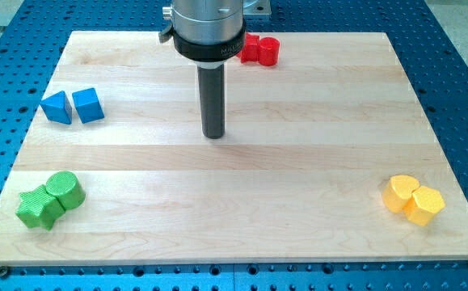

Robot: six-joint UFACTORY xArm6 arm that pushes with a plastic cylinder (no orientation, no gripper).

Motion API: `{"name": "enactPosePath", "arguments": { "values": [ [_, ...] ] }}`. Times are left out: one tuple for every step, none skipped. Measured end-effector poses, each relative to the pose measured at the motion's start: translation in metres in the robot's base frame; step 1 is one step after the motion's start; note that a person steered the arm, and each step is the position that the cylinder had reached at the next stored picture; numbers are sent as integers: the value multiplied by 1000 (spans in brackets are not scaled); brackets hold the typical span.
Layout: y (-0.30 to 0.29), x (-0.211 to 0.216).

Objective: Place the arm right to the green circle

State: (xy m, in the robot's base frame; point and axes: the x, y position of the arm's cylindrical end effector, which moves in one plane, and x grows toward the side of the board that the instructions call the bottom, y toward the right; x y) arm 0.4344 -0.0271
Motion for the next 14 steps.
{"name": "enactPosePath", "arguments": {
  "values": [
    [0, 0],
    [3, 0],
    [3, 2],
    [3, 4],
    [4, -15],
    [4, -35],
    [5, -35],
    [-7, -13],
    [-17, 0],
    [-17, 0],
    [-21, 2],
    [-99, 33],
    [-151, 33],
    [-98, 33]
  ]
}}
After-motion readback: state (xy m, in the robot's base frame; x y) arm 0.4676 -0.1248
